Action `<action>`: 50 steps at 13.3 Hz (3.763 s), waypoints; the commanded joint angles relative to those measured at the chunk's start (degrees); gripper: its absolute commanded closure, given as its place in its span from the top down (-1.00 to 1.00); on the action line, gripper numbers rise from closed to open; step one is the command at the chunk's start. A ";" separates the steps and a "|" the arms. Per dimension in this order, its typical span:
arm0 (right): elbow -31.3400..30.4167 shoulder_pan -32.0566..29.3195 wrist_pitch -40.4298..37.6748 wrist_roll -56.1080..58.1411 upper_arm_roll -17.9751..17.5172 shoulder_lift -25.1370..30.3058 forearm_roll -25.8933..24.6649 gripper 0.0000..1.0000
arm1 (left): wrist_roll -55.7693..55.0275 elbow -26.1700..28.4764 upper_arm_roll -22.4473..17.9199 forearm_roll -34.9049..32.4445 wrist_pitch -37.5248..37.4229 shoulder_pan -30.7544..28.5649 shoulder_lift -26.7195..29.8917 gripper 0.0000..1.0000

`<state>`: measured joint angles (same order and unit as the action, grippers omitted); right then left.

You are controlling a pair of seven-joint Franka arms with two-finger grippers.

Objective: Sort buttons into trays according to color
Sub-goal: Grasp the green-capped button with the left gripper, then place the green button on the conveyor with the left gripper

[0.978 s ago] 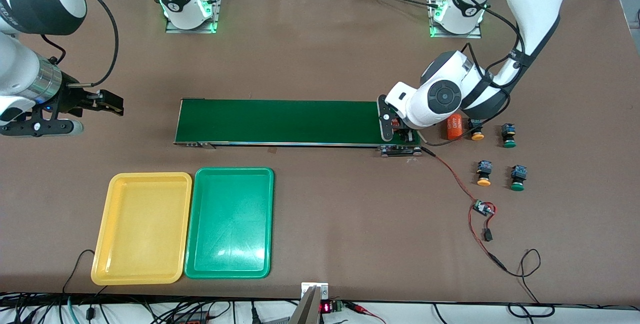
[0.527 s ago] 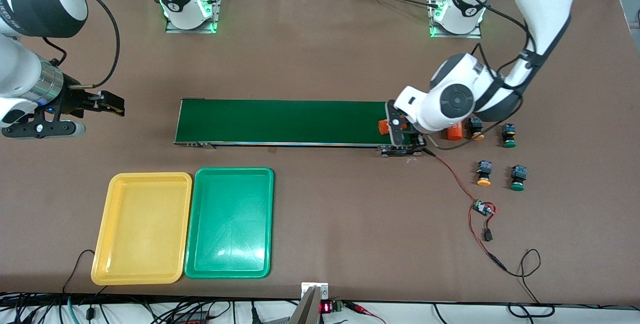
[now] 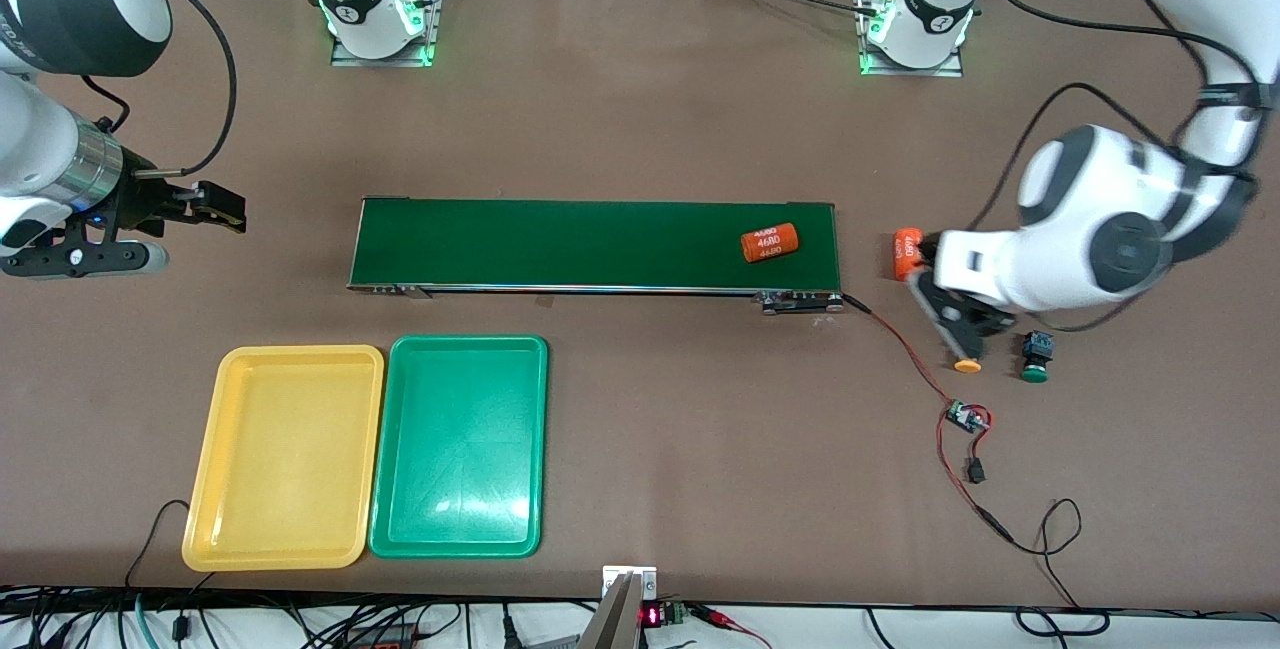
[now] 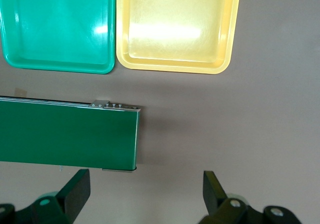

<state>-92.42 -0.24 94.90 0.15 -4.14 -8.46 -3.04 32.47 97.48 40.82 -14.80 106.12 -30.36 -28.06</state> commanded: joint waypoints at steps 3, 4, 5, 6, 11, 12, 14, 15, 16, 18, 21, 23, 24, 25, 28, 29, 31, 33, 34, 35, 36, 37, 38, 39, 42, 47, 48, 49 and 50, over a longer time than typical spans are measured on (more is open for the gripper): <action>0.22 -0.47 -0.77 1.17 0.01 0.19 0.32 1.00 | -14.49 -10.62 -4.07 -4.97 -7.39 0.74 -1.90 1.00; 0.22 -0.47 -0.77 1.26 0.01 0.19 0.32 1.00 | -21.41 -14.30 -4.25 -5.41 -9.24 0.74 -3.21 1.00; 0.13 -0.47 -1.03 1.69 0.01 0.19 0.32 1.00 | -26.53 -16.17 -4.52 -5.32 -9.52 0.74 -4.62 1.00; 0.13 -0.47 -1.12 1.96 0.01 0.19 0.32 1.00 | -29.97 -16.53 -5.04 -5.15 -9.18 0.22 -6.11 1.00; -0.48 -0.55 -1.21 2.05 0.10 0.19 0.32 1.00 | -32.11 -17.42 -11.09 -6.72 -8.04 0.65 -13.06 1.00; -0.66 -0.73 -1.21 2.14 0.10 0.28 0.32 1.00 | -32.03 -16.72 -11.63 -8.56 -6.73 0.74 -13.85 1.00; -0.66 -0.82 -1.12 3.27 0.10 0.28 0.40 1.00 | -32.11 -15.92 -11.73 -13.47 -6.01 0.83 -16.83 1.00; -0.66 -0.90 -1.12 3.28 0.10 0.28 0.40 1.00 | -32.11 -15.92 -11.73 -14.80 -5.75 0.83 -18.42 1.00; -0.66 -0.82 -1.20 3.28 0.10 0.28 0.32 1.00 | -32.11 -15.92 -11.73 -15.08 -4.35 0.65 -19.56 1.00; -0.66 -0.82 -1.21 3.28 0.10 0.20 0.40 1.00 | -32.11 -15.83 -11.81 -15.17 -2.06 0.22 -20.80 1.00; -0.66 -0.82 -1.12 3.54 0.10 0.19 0.40 1.00 | -31.94 -15.83 -12.43 -15.26 -0.39 0.13 -23.17 1.00; -0.66 -0.90 -1.12 3.63 0.10 0.19 0.40 1.00 | -31.94 -15.83 -12.43 -15.26 0.05 0.13 -23.62 0.93; -0.66 -0.90 -1.12 4.07 0.10 0.19 0.40 1.00 | -31.94 -15.75 -12.43 -15.26 0.40 0.21 -23.79 0.61; -0.66 -0.90 -1.12 4.51 0.10 0.19 0.40 1.00 | -31.94 -15.75 -12.43 -15.17 0.32 0.13 -23.71 0.25; -0.66 -0.90 -1.12 4.51 0.10 0.19 0.40 1.00 | -30.54 -16.01 -12.34 -15.17 -0.38 0.13 -23.01 -0.46; -0.66 -0.90 -1.12 4.60 0.10 0.19 0.40 1.00 | -30.53 -16.18 -12.08 -15.08 -0.39 0.13 -22.22 -0.53; -0.66 -0.90 -1.12 4.51 0.10 0.19 0.40 1.00 | -30.27 -16.36 -10.77 -14.55 -2.04 0.04 -20.20 -0.55; -0.66 -0.90 -1.12 4.60 0.10 0.19 0.40 1.00 | -30.00 -16.89 -5.78 -14.20 -10.71 -0.14 -18.35 -0.57; -0.66 -0.90 -1.12 4.60 0.10 0.19 0.40 1.00 | -30.53 -16.98 -2.62 -14.03 -14.41 -0.14 -18.00 -0.58; -0.66 -0.90 -1.12 4.60 0.10 0.19 0.40 1.00 | -31.14 -16.89 -0.15 -12.72 -17.06 -0.31 -17.56 -0.60; -0.66 -0.90 -1.20 4.51 0.10 0.19 0.40 1.00 | -32.02 -16.71 1.96 -9.57 -18.91 -1.01 -17.21 -0.62; -0.66 -0.90 -1.21 4.51 0.10 0.19 0.40 1.00 | -32.46 -16.28 4.07 -6.15 -20.23 -1.97 -17.12 -0.62; -0.66 -0.90 -1.21 4.51 0.10 0.19 0.40 1.00 | -32.73 -15.93 6.62 -4.11 -20.77 -3.03 -17.20 -0.63; -0.66 -0.90 -1.21 4.51 0.10 0.19 0.40 1.00 | -34.38 -15.14 8.56 -3.83 -20.86 -3.04 -17.20 -0.64; -0.66 -0.90 -1.21 4.51 0.10 0.19 0.49 1.00 | -50.96 -10.93 15.50 -3.92 -19.99 -2.08 -17.29 -0.64; -4.69 -1.70 -1.38 4.77 0.10 2.04 2.51 1.00 | -63.54 0.22 19.65 -4.27 -7.90 -0.76 -17.29 -0.64; -6.01 -2.57 -0.95 4.77 0.10 2.82 3.47 1.00 | -66.28 2.86 19.56 -4.70 -3.68 0.73 -17.20 -0.63; -7.24 -3.10 -0.51 4.77 0.19 3.44 5.31 1.00 | -68.48 4.45 19.48 -4.88 -1.11 1.70 -17.29 -0.63; -8.73 -3.45 0.11 4.77 0.19 4.32 5.85 1.00 | -69.81 5.86 19.30 -5.32 0.65 2.66 -17.38 -0.62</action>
<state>-96.77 -2.27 93.63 3.46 -3.88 -7.58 0.53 -33.60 99.72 59.81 -19.24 103.04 -28.70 -46.34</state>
